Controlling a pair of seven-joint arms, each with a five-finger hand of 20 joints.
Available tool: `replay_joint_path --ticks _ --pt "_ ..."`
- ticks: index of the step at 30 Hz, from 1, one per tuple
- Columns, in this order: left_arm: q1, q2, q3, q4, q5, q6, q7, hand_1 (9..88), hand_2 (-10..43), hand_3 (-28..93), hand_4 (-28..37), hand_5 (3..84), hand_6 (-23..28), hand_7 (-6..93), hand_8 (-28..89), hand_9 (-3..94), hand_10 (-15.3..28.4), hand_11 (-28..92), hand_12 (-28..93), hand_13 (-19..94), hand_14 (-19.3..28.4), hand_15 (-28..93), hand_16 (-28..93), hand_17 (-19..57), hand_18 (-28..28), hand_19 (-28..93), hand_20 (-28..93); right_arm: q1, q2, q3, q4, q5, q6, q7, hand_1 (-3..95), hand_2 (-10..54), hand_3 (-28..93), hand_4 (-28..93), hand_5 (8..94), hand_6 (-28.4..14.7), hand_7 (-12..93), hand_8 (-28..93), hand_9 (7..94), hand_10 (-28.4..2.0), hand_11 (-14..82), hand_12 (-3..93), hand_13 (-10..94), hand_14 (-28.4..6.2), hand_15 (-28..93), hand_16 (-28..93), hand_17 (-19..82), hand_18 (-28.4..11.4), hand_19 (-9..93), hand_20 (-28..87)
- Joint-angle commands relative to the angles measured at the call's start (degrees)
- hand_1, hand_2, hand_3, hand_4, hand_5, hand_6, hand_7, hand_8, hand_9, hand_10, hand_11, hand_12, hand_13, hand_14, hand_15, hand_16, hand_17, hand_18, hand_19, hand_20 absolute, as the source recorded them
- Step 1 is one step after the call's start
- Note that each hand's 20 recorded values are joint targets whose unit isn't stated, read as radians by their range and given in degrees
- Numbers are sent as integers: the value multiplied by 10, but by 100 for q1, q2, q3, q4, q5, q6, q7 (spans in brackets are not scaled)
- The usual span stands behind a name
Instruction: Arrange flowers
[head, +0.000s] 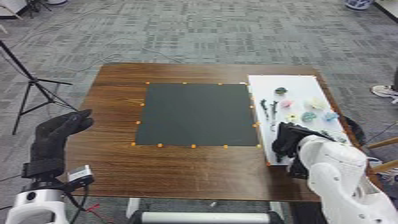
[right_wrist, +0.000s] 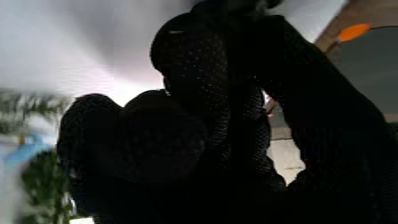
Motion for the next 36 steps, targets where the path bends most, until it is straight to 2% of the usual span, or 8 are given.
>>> replay_joint_path --ticks 1,14,18,22,24,30,32,36 --pt "70 -62 0 -53 37 -77 -92 276 48 682 -237 557 53 157 -70 539 149 273 156 439 188 250 -27 108 116 82 185 -174 -45 126 -12 26 139 28 480 -95 620 78 843 -1 239 343 936 -105 361 309 937 -31 617 260 715 -94 932 442" --pt "110 -27 -48 -15 -14 -73 -74 282 44 677 -229 555 57 153 -67 532 152 275 155 432 187 248 -27 106 115 78 183 -119 -115 518 -625 531 822 -491 479 -87 619 100 844 4 244 353 937 -100 374 309 937 -24 631 250 722 -97 932 454" --pt "103 98 -148 138 -126 -18 -1 284 43 676 -229 553 57 153 -67 531 152 276 155 432 187 247 -28 106 115 79 183 56 -158 345 -679 692 922 -632 479 -87 620 101 844 4 246 352 937 -99 375 310 937 -24 633 249 723 -97 932 458" --pt "50 230 -268 438 -233 117 153 283 42 676 -235 553 57 152 -68 531 150 277 155 431 187 248 -27 105 115 80 183 482 -265 -108 -573 606 1081 -791 481 -89 624 96 843 4 249 351 937 -98 375 311 937 -24 634 249 724 -95 932 459" --pt "-51 350 -300 617 -464 308 313 255 68 685 -266 557 54 157 -72 533 150 274 148 429 182 237 -28 106 116 78 182 754 -396 -369 -469 552 1114 -872 482 -90 626 91 844 3 250 351 937 -98 375 311 937 -25 633 249 724 -94 932 459" --pt "-710 845 -94 1154 -1596 756 723 216 200 661 -282 569 44 164 -75 546 152 261 141 427 176 218 -33 116 108 65 182 1644 -869 -1248 128 196 1168 -1110 484 -93 634 77 845 2 250 347 937 -99 374 311 937 -25 635 250 724 -96 932 464" --pt "-948 973 39 1266 -1741 834 718 213 254 652 -282 571 42 164 -78 549 151 258 141 429 171 213 -34 118 105 63 184 1849 -1001 -1524 311 55 1151 -1162 483 -94 638 73 845 2 250 347 937 -98 373 312 937 -25 635 250 724 -95 932 466" --pt "-1253 1081 256 1367 -1691 842 678 220 308 640 -283 576 38 165 -80 558 146 252 140 431 164 208 -36 123 101 56 187 2170 -1243 -2002 677 -193 1079 -1318 482 -95 644 66 845 2 252 347 937 -99 373 311 937 -24 635 250 724 -97 932 473"
